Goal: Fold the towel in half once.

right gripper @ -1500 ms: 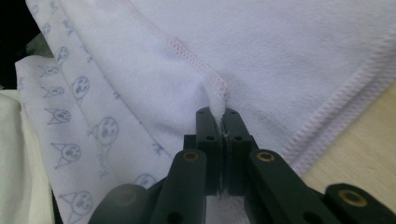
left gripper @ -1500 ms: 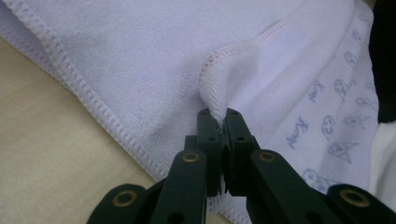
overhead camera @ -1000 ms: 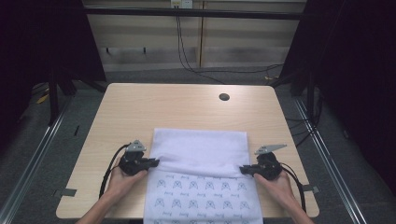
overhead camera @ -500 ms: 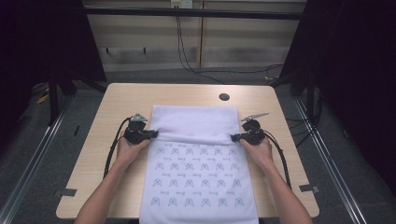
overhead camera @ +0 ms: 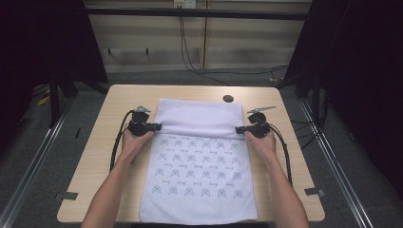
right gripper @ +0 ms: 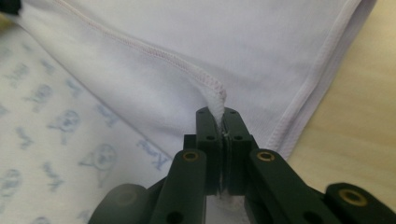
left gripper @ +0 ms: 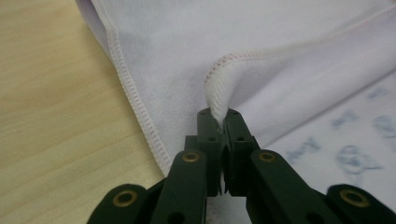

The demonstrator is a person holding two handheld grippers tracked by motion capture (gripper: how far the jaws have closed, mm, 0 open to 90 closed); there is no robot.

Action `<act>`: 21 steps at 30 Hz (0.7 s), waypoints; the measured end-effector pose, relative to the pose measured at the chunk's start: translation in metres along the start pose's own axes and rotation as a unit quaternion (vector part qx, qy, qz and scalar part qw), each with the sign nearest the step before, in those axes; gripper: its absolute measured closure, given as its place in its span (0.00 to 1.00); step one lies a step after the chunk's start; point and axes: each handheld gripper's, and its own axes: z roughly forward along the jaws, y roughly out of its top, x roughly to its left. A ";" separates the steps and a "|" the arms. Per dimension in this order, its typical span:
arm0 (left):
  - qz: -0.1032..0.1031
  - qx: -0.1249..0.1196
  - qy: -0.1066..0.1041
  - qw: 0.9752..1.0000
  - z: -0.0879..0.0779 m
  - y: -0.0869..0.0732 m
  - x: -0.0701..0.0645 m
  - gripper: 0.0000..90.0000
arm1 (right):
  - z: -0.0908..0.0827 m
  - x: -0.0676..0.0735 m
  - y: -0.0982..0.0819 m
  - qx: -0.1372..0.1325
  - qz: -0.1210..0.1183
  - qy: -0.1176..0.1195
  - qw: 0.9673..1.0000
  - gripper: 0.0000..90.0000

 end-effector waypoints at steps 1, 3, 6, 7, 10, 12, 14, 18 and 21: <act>-0.008 -0.021 -0.014 1.000 -0.009 0.004 0.000 0.97 | -0.007 -0.001 0.003 -0.012 -0.001 0.005 1.000 0.98; 0.015 -0.030 -0.009 0.999 -0.024 0.016 -0.010 0.97 | -0.028 0.003 0.014 -0.048 -0.010 0.015 0.999 0.98; 0.048 -0.050 -0.006 0.998 -0.047 0.031 -0.024 0.97 | -0.056 0.017 0.031 -0.085 -0.051 0.018 0.995 0.98; 0.054 -0.059 -0.007 0.997 -0.057 0.034 -0.028 0.97 | -0.067 0.022 0.035 -0.102 -0.062 0.016 0.993 0.98; 0.062 -0.083 -0.016 0.995 -0.082 0.039 -0.038 0.97 | -0.093 0.031 0.043 -0.135 -0.073 0.032 0.988 0.98; 0.072 -0.096 -0.034 0.992 -0.100 0.037 -0.048 0.97 | -0.109 0.040 0.044 -0.136 -0.090 0.031 0.986 0.98; 0.072 -0.111 -0.054 0.990 -0.117 0.034 -0.057 0.97 | -0.121 0.047 0.040 -0.136 -0.102 0.030 0.985 0.98; 0.054 -0.142 -0.093 0.984 -0.147 0.033 -0.070 0.97 | -0.146 0.061 0.030 -0.153 -0.121 0.041 0.980 0.98; 0.068 -0.154 -0.100 0.981 -0.170 0.030 -0.084 0.97 | -0.166 0.075 0.024 -0.166 -0.135 0.052 0.975 0.98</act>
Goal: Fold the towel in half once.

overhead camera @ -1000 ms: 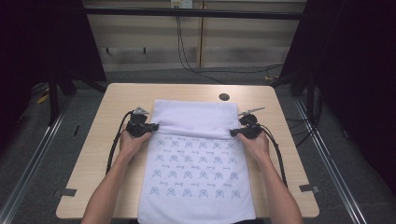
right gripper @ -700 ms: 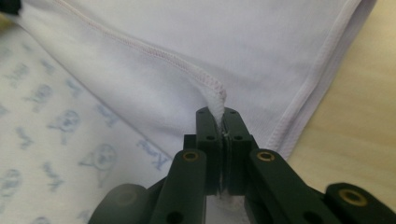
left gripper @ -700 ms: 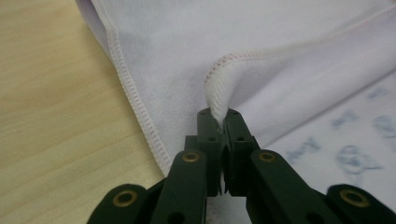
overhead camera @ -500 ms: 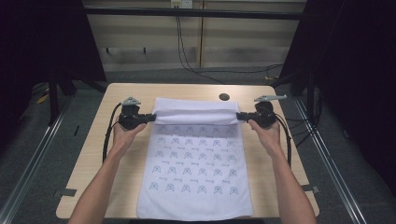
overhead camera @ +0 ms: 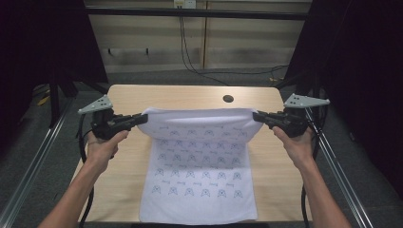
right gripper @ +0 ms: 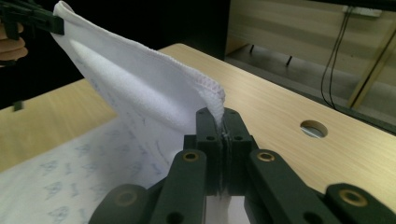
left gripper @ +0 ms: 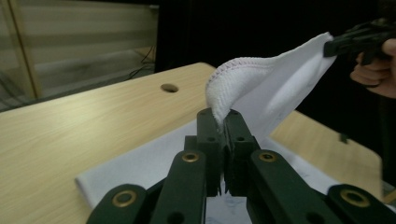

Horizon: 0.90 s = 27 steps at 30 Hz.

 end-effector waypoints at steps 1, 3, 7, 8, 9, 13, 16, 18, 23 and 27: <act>0.003 -0.003 -0.005 1.000 -0.006 0.000 -0.006 0.97 | -0.006 0.006 0.001 -0.004 -0.007 0.001 1.000 0.98; 0.010 -0.004 -0.012 1.000 -0.018 -0.004 -0.018 0.97 | -0.019 0.020 0.001 -0.005 -0.018 0.011 1.000 0.98; 0.002 0.008 -0.030 1.000 -0.034 -0.027 -0.032 0.97 | -0.034 0.041 -0.016 0.004 -0.020 0.029 0.999 0.98; 0.001 0.018 -0.027 0.999 -0.035 -0.035 -0.035 0.97 | -0.036 0.045 -0.022 0.009 -0.020 0.036 0.999 0.98; 0.008 0.031 -0.014 0.999 -0.034 -0.045 -0.038 0.97 | -0.038 0.050 -0.028 0.011 -0.022 0.039 0.999 0.98; 0.002 0.081 -0.019 0.997 -0.023 -0.080 -0.044 0.97 | -0.029 0.061 -0.060 0.050 -0.006 0.055 0.997 0.98; -0.014 0.104 -0.031 0.994 -0.025 -0.109 -0.048 0.97 | -0.022 0.062 -0.097 0.080 0.025 0.075 0.994 0.98; -0.012 0.103 -0.043 0.994 -0.033 -0.120 -0.052 0.97 | -0.025 0.066 -0.117 0.089 0.039 0.082 0.992 0.97; -0.016 0.149 -0.063 0.987 -0.035 -0.146 -0.064 0.95 | -0.028 0.080 -0.141 0.114 0.050 0.103 0.987 0.91; -0.002 0.163 -0.082 0.983 -0.041 -0.148 -0.071 0.93 | -0.030 0.090 -0.154 0.153 0.043 0.125 0.979 0.86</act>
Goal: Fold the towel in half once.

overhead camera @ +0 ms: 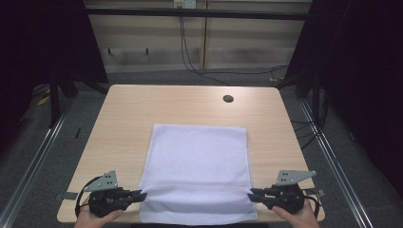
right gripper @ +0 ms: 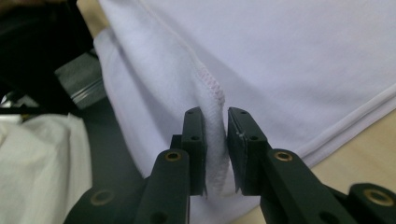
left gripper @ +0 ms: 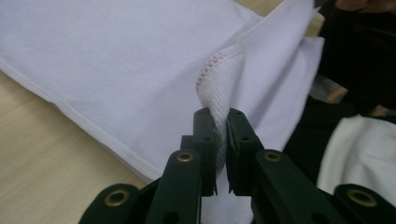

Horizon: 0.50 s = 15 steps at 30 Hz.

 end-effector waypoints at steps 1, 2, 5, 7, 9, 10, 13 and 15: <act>0.002 -0.001 -0.004 1.000 -0.002 -0.002 -0.001 0.92 | 0.001 0.003 -0.005 0.011 -0.004 0.006 1.000 0.85; 0.007 0.001 -0.006 1.000 -0.004 -0.004 -0.003 0.91 | 0.001 0.005 -0.009 0.018 -0.002 0.010 1.000 0.81; 0.018 0.007 -0.022 1.000 -0.005 -0.009 -0.006 0.88 | -0.003 0.012 -0.014 0.047 -0.009 0.007 0.999 0.72; 0.026 0.011 -0.024 0.999 -0.006 -0.010 -0.009 0.86 | -0.010 0.015 -0.013 0.042 -0.014 0.023 0.999 0.71; 0.026 0.003 -0.036 0.999 -0.011 -0.010 -0.009 0.84 | -0.014 0.015 -0.014 0.029 -0.005 0.029 0.999 0.71; 0.026 -0.004 -0.032 0.999 -0.013 -0.010 -0.009 0.84 | -0.015 0.015 -0.015 0.024 -0.008 0.026 0.999 0.71; 0.012 -0.026 -0.009 1.000 -0.016 -0.005 0.005 0.83 | -0.012 0.004 -0.015 -0.002 0.012 0.014 1.000 0.74; -0.006 -0.033 0.003 0.999 -0.009 0.002 0.019 0.82 | -0.007 -0.004 -0.011 -0.011 0.024 -0.008 1.000 0.75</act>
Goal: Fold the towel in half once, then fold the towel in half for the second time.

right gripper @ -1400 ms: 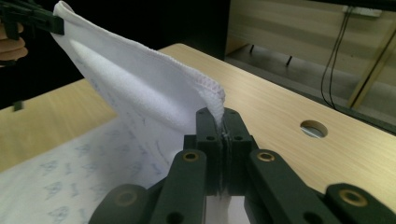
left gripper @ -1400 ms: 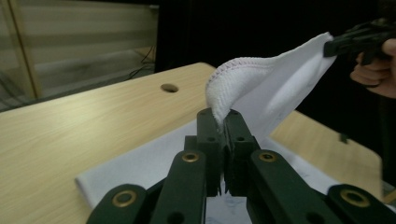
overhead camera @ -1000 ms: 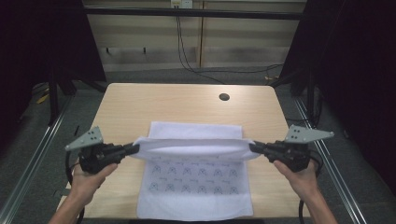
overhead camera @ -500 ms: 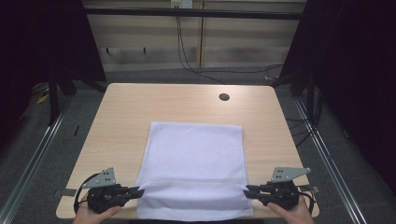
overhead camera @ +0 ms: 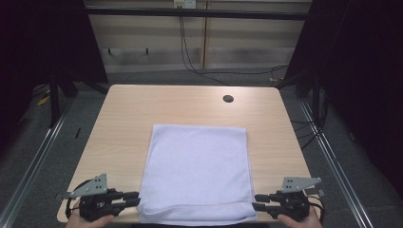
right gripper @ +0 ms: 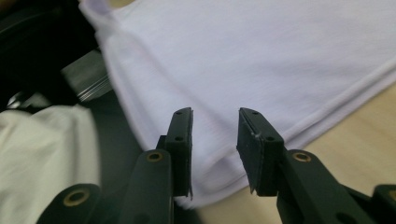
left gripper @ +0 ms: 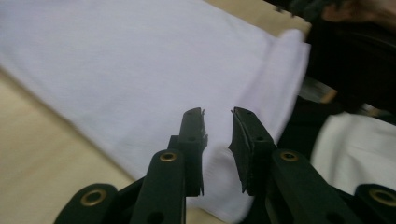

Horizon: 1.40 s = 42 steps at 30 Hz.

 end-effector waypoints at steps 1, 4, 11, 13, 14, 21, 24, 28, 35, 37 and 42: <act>-0.001 0.001 0.012 1.000 0.005 0.004 0.008 0.82 | 0.004 -0.006 0.004 -0.008 0.006 -0.006 1.000 0.76; -0.018 0.024 0.029 0.999 0.029 0.020 0.030 0.78 | 0.016 -0.019 0.020 -0.012 0.005 -0.026 1.000 0.76; -0.037 0.052 0.083 0.995 0.079 0.045 0.085 0.80 | 0.058 -0.060 0.064 0.007 0.004 -0.052 0.999 0.72; -0.038 0.061 0.087 0.994 0.091 0.051 0.093 0.81 | 0.075 -0.075 0.074 0.024 0.007 -0.065 0.998 0.71; -0.036 0.069 0.092 0.993 0.097 0.053 0.098 0.79 | 0.083 -0.082 0.078 0.029 0.009 -0.065 0.997 0.71; -0.043 0.070 0.131 0.988 0.115 0.049 0.115 0.85 | 0.122 -0.100 0.086 0.055 0.005 -0.088 0.995 0.72; -0.039 0.075 0.124 0.989 0.111 0.047 0.111 0.85 | 0.121 -0.099 0.085 0.058 0.009 -0.087 0.994 0.70; -0.034 0.082 0.114 0.990 0.105 0.041 0.101 0.86 | 0.119 -0.097 0.082 0.058 0.015 -0.078 0.995 0.70; -0.030 0.080 0.075 0.993 0.089 0.023 0.079 0.85 | 0.108 -0.084 0.072 0.078 0.008 -0.053 0.996 0.75; -0.033 0.082 0.069 0.994 0.084 0.018 0.073 0.85 | 0.105 -0.080 0.068 0.079 0.008 -0.045 0.996 0.75; -0.035 0.098 0.064 0.993 0.078 0.013 0.054 0.83 | 0.099 -0.058 0.060 0.103 -0.011 -0.034 0.994 0.74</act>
